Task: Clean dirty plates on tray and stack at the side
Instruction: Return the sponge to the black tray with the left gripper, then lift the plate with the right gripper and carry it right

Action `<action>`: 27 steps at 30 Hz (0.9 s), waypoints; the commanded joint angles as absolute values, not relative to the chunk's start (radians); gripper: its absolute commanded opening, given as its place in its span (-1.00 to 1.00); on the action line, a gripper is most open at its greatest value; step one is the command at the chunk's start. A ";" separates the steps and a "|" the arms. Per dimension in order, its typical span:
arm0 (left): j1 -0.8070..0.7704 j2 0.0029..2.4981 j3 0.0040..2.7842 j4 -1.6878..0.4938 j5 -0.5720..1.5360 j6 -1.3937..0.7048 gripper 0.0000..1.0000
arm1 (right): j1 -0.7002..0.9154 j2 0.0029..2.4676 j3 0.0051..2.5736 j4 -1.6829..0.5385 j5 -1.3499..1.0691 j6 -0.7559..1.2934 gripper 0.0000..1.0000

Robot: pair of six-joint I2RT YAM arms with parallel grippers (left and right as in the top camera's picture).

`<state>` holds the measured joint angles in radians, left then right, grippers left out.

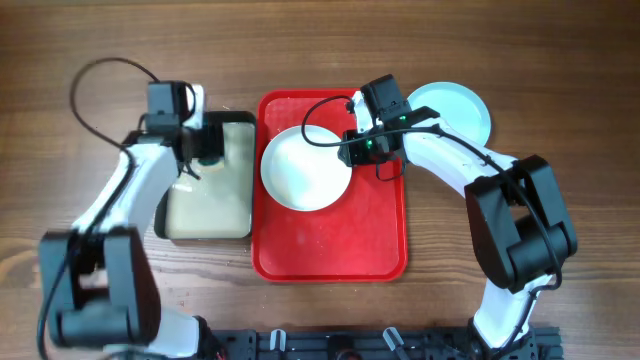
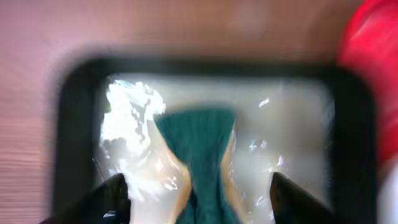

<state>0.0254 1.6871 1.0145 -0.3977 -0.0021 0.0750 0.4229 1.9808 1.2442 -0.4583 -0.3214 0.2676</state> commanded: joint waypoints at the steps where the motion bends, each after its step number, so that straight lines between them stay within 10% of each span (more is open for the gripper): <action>1: 0.031 1.455 1.126 -0.344 0.010 0.013 0.64 | 0.429 2.005 1.254 -0.461 -0.337 0.283 -0.27; 4: 0.031 1.300 1.129 -0.242 0.010 0.011 0.99 | 0.429 2.006 1.254 -0.465 -0.306 0.299 -0.43; 27: 0.031 1.180 1.129 -0.699 0.010 0.011 1.00 | 0.428 1.932 1.246 -0.436 -0.153 0.419 -0.92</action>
<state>0.0257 1.1801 1.1233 -0.6796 -0.0017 0.0204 0.4252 1.9804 1.2030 -0.4076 -0.2699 0.4084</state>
